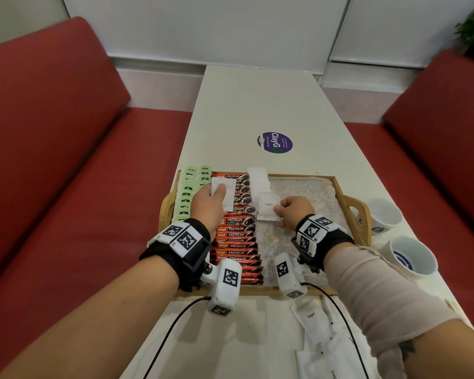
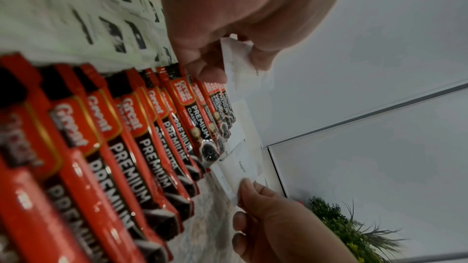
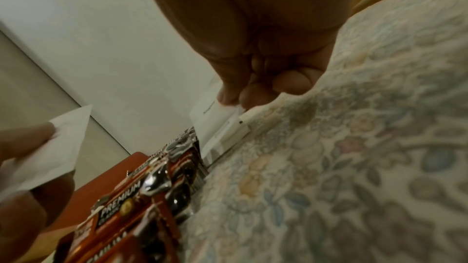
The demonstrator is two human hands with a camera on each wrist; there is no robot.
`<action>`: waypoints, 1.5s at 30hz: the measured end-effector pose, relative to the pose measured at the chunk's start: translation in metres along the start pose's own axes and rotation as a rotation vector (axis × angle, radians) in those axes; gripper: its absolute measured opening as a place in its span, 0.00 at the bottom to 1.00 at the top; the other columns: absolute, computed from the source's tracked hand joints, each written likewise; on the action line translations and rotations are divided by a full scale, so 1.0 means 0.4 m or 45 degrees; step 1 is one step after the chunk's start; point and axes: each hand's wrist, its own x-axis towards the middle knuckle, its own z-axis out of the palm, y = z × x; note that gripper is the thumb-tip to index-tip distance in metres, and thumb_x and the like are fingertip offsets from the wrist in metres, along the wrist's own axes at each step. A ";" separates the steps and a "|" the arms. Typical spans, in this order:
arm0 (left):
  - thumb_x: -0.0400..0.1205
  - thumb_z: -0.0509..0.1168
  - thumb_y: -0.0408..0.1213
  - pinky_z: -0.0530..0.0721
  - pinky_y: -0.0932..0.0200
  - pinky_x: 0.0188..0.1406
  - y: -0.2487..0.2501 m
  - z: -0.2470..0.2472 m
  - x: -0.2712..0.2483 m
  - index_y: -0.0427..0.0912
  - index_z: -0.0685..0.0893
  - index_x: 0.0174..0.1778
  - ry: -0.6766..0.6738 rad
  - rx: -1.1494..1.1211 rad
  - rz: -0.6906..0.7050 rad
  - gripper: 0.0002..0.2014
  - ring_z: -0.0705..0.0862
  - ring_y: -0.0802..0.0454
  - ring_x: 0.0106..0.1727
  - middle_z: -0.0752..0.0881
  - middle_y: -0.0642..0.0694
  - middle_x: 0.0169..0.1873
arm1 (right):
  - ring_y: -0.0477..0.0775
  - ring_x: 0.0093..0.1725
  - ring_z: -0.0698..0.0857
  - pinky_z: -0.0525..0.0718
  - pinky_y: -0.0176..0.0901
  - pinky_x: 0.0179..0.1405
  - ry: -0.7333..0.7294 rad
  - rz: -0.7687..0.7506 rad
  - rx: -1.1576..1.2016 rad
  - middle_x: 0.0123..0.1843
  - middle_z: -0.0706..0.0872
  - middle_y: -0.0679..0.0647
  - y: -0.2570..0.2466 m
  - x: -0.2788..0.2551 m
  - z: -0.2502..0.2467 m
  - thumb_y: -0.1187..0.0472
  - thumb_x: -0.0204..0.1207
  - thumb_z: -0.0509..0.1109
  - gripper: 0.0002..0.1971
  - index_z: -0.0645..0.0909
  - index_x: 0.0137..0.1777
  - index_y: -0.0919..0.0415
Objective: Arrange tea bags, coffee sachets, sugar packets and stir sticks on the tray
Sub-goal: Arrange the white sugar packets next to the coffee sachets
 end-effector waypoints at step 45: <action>0.80 0.69 0.37 0.81 0.50 0.59 0.015 0.060 -0.029 0.40 0.82 0.61 0.073 0.037 0.024 0.13 0.81 0.53 0.49 0.85 0.47 0.52 | 0.47 0.24 0.81 0.75 0.36 0.24 -0.111 -0.206 0.132 0.34 0.85 0.52 -0.010 -0.037 -0.054 0.63 0.81 0.65 0.13 0.76 0.34 0.59</action>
